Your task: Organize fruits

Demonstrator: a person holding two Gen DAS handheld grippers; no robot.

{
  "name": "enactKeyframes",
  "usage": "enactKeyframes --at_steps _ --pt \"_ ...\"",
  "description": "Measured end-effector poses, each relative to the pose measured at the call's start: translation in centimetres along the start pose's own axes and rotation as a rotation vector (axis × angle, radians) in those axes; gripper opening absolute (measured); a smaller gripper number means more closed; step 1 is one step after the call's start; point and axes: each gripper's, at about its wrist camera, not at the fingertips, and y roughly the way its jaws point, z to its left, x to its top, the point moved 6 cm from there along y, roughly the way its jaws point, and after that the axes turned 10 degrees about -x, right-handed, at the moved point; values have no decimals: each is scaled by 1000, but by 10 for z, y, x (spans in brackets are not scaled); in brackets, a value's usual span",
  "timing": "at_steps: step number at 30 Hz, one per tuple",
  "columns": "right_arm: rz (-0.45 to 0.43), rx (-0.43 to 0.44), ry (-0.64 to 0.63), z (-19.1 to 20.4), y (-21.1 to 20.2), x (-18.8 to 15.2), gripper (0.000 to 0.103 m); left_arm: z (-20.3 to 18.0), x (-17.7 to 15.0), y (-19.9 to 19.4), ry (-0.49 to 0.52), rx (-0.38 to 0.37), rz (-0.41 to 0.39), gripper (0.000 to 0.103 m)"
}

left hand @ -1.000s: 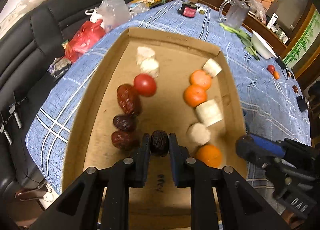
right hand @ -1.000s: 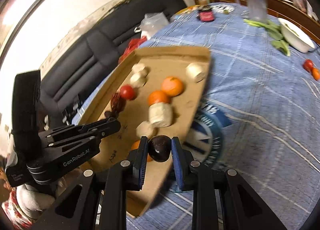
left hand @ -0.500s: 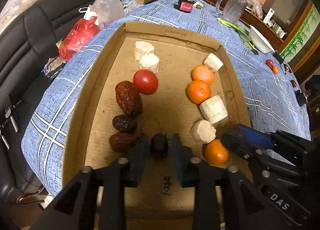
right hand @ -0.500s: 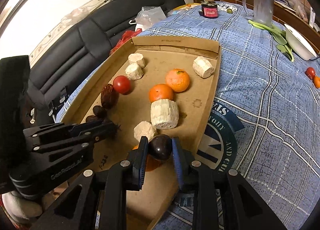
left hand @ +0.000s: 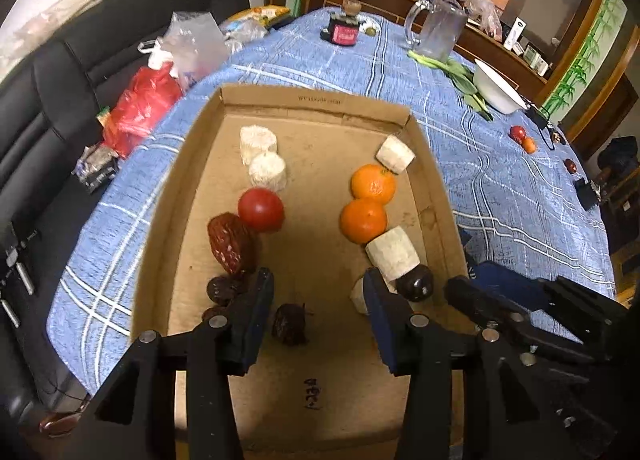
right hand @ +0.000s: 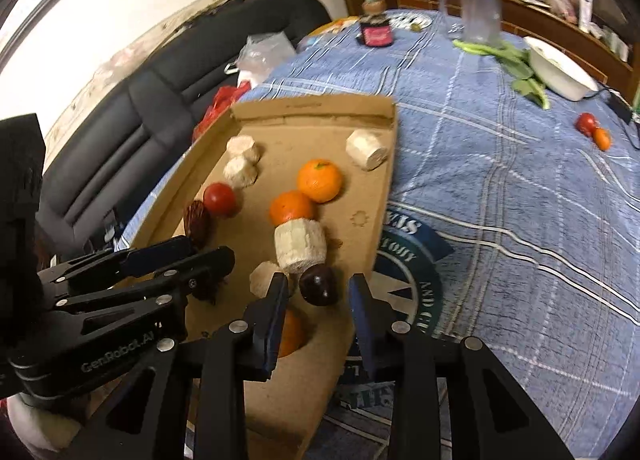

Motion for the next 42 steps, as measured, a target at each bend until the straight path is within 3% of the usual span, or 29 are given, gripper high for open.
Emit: enactKeyframes --at_steps 2,4,8,11,19,26,42 --pt "-16 -3 31 -10 -8 1 48 -4 1 -10 3 37 -35 46" --pt "-20 -14 45 -19 -14 0 48 -9 0 -20 -1 68 -67 54" --pt "-31 -43 51 -36 -31 -9 50 -25 -2 -46 -1 137 -154 60" --pt "-44 -64 39 -45 -42 -17 59 -38 -5 -59 2 166 -197 68" --pt "-81 -80 -42 -49 -69 -33 64 -66 -13 -80 10 180 -254 70" --pt "-117 -93 -40 -63 -88 -38 68 -86 -16 -94 24 194 -299 75" --pt "-145 -92 -53 -68 -105 -49 72 -101 -27 -114 38 228 -349 80"
